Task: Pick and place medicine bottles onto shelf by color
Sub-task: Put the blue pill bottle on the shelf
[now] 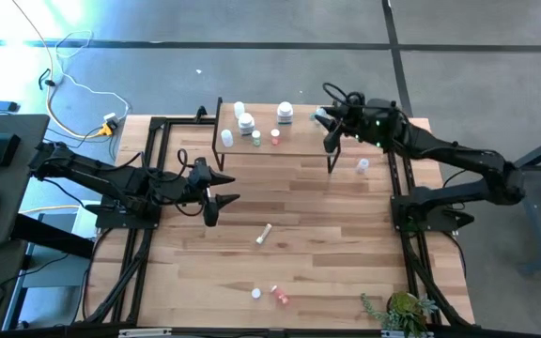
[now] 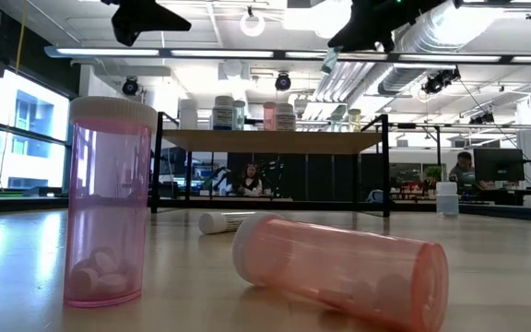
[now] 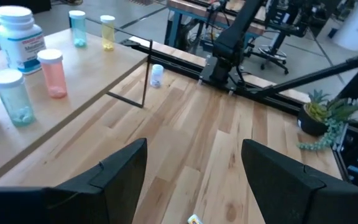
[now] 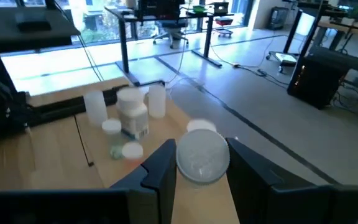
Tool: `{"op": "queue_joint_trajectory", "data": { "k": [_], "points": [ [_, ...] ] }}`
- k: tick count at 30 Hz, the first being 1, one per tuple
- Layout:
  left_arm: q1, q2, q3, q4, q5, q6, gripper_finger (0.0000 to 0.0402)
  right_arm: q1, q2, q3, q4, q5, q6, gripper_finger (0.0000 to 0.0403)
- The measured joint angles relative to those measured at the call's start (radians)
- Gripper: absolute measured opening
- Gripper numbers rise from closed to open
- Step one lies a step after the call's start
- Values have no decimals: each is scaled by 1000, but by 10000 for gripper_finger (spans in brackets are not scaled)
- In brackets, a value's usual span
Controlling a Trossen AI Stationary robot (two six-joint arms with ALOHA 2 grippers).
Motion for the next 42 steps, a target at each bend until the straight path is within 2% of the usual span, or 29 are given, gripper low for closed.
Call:
{"op": "queue_joint_trajectory", "data": {
  "k": [6, 11, 23, 42],
  "points": [
    [2, 0, 0, 0, -25, -26, 252, -52, 103, 147, -200, -96, -17, 108],
    [2, 0, 0, 0, -49, -50, 252, -56, 173, 168, -248, -169, -5, 108],
    [2, 0, 0, -1, -52, -49, 252, -16, 315, 165, -334, -177, -10, 108],
    [2, 0, 0, -1, -51, -49, 252, -18, 330, 166, -348, -150, -35, 108]
  ]
}}
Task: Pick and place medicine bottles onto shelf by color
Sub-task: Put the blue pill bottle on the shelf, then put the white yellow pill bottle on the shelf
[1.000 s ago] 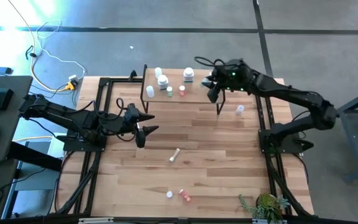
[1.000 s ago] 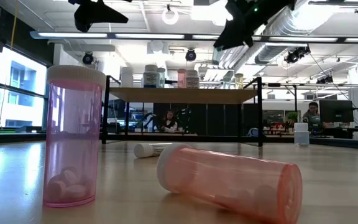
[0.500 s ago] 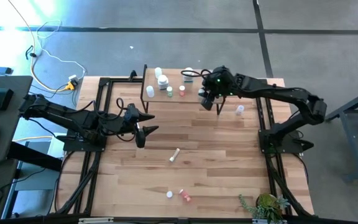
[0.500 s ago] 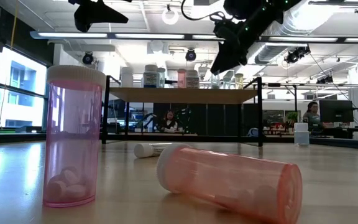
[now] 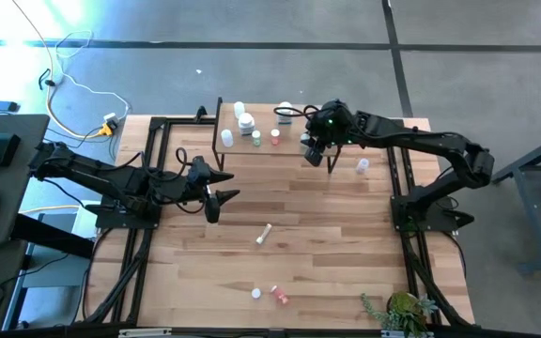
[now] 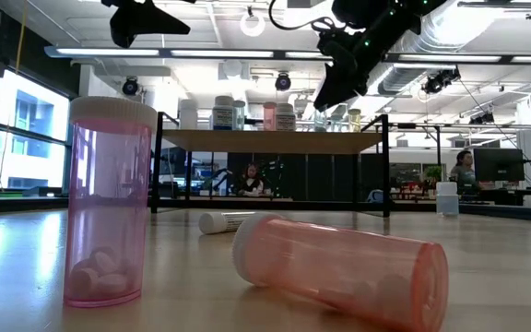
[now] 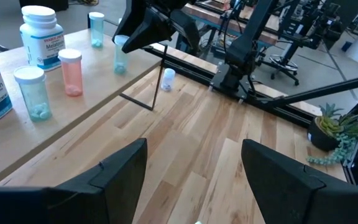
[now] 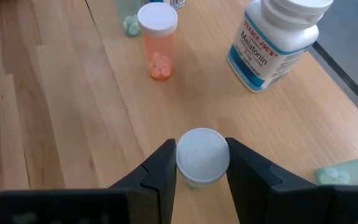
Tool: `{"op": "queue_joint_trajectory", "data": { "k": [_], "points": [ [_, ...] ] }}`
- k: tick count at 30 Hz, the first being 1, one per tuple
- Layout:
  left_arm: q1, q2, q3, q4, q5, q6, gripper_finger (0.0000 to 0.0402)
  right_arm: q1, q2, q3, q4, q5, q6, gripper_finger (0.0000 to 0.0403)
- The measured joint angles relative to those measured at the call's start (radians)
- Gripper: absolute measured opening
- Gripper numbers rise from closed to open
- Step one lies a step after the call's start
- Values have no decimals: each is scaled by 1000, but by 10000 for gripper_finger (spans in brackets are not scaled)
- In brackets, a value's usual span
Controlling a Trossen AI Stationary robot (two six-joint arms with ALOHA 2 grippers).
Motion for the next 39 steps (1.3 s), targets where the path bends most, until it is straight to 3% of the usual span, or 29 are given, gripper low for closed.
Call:
{"op": "queue_joint_trajectory", "data": {
  "k": [8, 16, 24, 31, 39],
  "points": [
    [0, 0, 0, 0, 15, 0, 252, 0, 0, 0, -4, 0, 26, 112],
    [-1, 0, 0, 0, 19, 0, 252, 0, -1, 0, -14, 0, 43, 171],
    [0, 0, 0, 0, 19, -2, 257, -1, -1, 66, -28, 15, 41, 184],
    [0, 7, 0, 2, 75, -131, 270, -1, -1, 140, -122, 61, 15, 184],
    [-25, 127, 0, 5, 78, -250, 267, -3, -1, 237, -190, 61, 15, 184]
  ]
}}
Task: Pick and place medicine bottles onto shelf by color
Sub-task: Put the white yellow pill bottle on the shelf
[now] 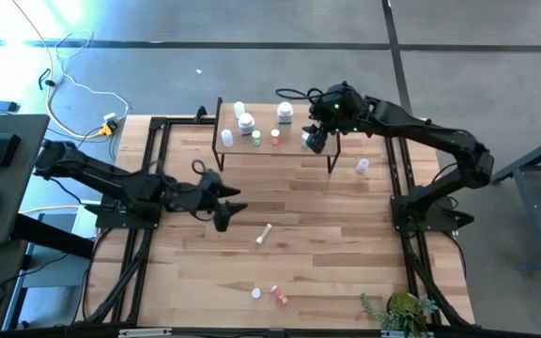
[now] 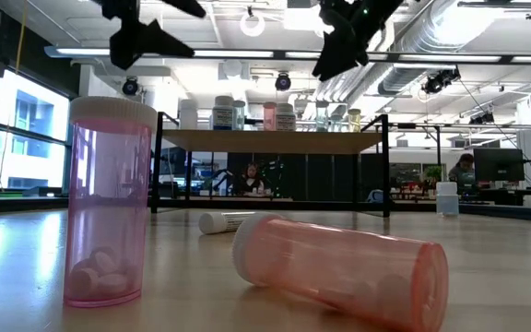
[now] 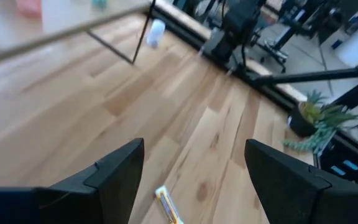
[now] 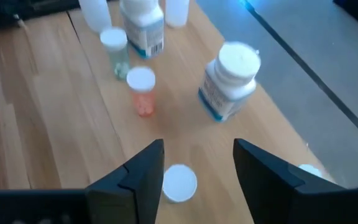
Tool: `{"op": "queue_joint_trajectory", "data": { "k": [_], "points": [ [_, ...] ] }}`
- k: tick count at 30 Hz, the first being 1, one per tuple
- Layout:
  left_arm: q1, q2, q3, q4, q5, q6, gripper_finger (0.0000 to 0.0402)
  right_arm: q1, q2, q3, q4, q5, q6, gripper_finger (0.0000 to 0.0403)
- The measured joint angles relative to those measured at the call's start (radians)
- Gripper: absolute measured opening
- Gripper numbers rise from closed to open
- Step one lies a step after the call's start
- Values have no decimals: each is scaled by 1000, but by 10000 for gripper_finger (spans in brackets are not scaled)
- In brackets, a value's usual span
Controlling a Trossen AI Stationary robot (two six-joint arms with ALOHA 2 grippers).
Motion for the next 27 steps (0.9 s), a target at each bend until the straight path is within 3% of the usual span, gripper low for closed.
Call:
{"op": "queue_joint_trajectory", "data": {
  "k": [17, 27],
  "points": [
    [-62, 382, 0, 217, -3, -34, 267, -24, -1, 104, -59, 1, 0, 184],
    [-68, 518, 0, 233, -1, -37, 266, -24, -1, 104, -88, 1, 0, 184]
  ]
}}
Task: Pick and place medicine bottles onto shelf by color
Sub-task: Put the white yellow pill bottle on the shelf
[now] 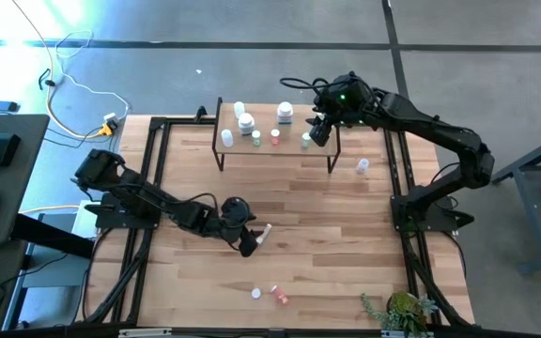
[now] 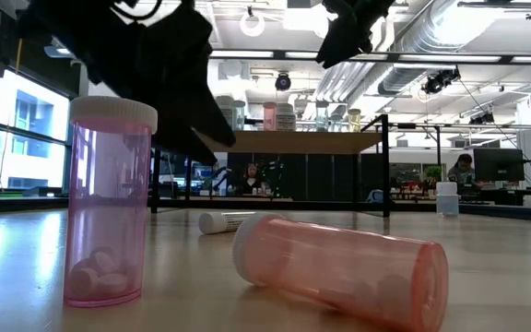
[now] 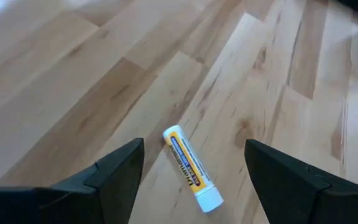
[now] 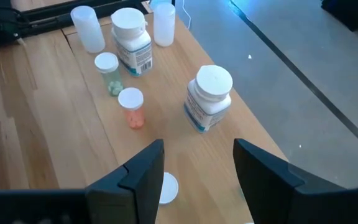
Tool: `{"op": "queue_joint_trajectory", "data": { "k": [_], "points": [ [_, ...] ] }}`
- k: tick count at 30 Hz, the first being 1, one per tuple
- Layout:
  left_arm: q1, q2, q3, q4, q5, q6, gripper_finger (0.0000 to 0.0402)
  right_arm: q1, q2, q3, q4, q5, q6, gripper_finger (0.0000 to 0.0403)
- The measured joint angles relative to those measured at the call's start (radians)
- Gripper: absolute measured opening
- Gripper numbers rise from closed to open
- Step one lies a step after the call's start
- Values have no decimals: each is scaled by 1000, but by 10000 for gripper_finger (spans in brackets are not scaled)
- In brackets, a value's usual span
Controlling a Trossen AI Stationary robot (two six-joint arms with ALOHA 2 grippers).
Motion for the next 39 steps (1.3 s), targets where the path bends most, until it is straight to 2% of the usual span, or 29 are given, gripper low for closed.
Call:
{"op": "queue_joint_trajectory", "data": {
  "k": [9, 14, 22, 29, 33, 39],
  "points": [
    [0, 94, 2, 100, 35, 0, 266, 0, 0, 0, -7, 0, 0, 184],
    [0, 156, 42, 93, 39, 11, 266, 0, 0, 0, -7, 0, 0, 184],
    [0, 247, 136, -69, 38, 24, 266, 0, 0, 0, -7, 0, 0, 184],
    [0, 267, 179, -212, 30, 3, 265, 0, 0, 0, -15, 0, 1, 184],
    [0, 267, 179, -223, 28, 18, 248, 0, 0, 0, -21, 0, 11, 184],
    [0, 267, 180, -229, 45, 73, 190, 0, 0, 0, -30, 0, 19, 184]
  ]
}}
